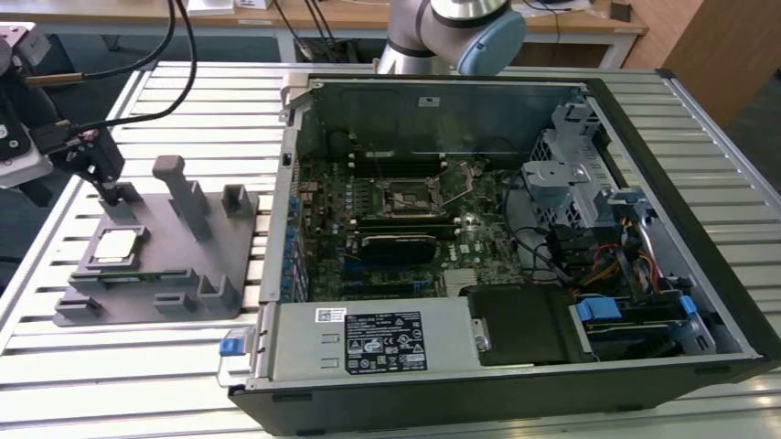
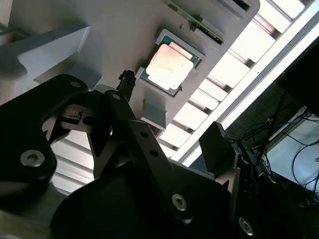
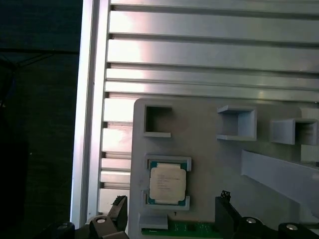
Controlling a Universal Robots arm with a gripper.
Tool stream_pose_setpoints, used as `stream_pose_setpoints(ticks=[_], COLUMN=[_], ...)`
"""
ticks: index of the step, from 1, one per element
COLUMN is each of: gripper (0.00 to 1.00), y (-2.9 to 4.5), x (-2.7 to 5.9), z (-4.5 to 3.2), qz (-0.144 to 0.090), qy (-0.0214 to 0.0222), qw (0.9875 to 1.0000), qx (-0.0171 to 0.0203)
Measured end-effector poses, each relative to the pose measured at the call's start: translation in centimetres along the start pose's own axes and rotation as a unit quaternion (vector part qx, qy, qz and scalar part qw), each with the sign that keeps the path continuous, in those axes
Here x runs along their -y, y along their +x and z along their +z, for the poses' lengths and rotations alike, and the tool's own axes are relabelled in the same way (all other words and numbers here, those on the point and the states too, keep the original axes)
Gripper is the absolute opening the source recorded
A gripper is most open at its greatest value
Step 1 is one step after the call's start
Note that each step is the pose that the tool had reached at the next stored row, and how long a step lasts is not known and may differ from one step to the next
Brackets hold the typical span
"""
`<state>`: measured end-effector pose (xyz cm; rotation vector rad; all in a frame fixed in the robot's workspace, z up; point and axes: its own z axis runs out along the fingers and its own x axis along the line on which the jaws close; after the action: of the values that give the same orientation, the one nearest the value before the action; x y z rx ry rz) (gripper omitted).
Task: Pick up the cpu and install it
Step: 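Pick up the cpu and move it towards the insertion slot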
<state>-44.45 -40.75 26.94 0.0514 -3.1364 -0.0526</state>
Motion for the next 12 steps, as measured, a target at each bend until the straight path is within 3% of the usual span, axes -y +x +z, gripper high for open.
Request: stream_pose_setpoints(ticks=[1,12], gripper=[0.79,0.79], y=[0.01,0.03], x=[0.01,0.25], z=[0.18,1.84], qz=[0.0,-0.001], qy=[0.0,0.0], qw=[1.0,1.0], qx=[0.0,0.0])
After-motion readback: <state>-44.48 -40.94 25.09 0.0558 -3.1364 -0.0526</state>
